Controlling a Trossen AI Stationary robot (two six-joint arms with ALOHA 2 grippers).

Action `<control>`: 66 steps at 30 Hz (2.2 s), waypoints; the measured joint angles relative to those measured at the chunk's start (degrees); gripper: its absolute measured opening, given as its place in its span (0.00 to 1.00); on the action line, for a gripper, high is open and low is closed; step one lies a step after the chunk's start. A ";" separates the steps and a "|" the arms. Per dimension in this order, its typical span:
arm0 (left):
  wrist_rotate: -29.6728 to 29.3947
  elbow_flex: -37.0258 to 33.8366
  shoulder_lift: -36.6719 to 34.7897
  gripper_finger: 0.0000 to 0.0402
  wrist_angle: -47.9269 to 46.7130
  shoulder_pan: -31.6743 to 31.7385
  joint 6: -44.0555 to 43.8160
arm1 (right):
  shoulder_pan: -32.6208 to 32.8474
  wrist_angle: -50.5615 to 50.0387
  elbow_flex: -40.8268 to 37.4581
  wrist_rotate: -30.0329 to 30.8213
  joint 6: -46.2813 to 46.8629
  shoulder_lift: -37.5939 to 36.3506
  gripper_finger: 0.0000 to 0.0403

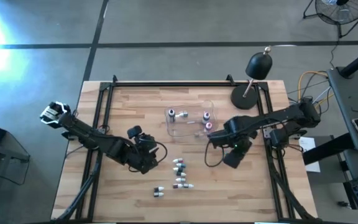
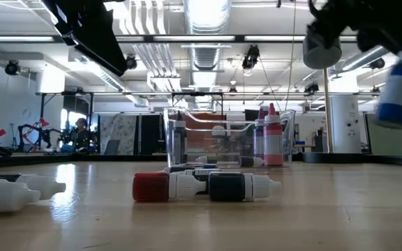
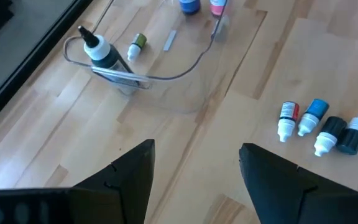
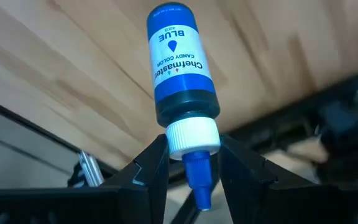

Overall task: Pick & Place food coloring
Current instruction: Put the large blue food coloring bottle into the transparent bin

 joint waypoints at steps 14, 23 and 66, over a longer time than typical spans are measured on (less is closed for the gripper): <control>0.07 -2.68 0.07 0.52 -0.08 0.02 -2.94 | 2.30 4.60 -15.93 -7.44 4.41 1.38 0.33; 0.09 -3.29 0.07 0.52 -0.05 0.07 -2.01 | 4.23 11.33 -15.68 -5.89 6.71 1.39 0.40; 1.33 -3.32 0.07 0.52 0.67 0.13 -2.86 | 15.43 21.91 -22.68 6.58 45.73 -13.63 0.65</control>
